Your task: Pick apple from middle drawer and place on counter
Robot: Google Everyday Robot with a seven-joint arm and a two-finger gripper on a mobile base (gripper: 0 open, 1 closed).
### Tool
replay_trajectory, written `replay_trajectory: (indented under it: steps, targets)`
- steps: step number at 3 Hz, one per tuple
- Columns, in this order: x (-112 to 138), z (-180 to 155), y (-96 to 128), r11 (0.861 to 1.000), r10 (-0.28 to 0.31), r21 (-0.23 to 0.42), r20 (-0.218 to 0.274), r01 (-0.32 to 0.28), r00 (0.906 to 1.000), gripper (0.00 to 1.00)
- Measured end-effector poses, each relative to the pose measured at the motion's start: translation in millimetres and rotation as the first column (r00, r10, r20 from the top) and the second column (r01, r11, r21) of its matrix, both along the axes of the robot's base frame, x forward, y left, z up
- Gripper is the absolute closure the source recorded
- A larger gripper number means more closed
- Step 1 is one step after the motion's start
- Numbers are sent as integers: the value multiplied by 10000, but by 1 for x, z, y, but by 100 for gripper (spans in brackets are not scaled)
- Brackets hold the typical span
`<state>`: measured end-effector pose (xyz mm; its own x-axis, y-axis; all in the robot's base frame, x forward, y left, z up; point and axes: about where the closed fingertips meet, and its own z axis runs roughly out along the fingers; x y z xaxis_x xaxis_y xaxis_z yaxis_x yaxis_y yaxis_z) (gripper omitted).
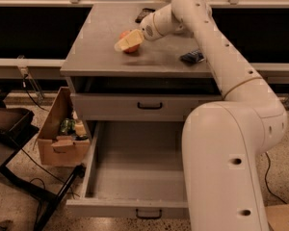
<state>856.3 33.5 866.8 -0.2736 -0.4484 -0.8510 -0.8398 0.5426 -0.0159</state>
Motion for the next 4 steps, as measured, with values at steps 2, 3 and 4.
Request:
replay_trajectory:
  steps: [2,3,4]
  targets:
    - [-38,94,-50,9990,-379,-249,152,383,9992,0]
    - [-81,178,-122,9848,-1736,210,1310,1723,9761,0]
    - [-140,264,-162,9436,-3307,1044,2507,3142,9098,0]
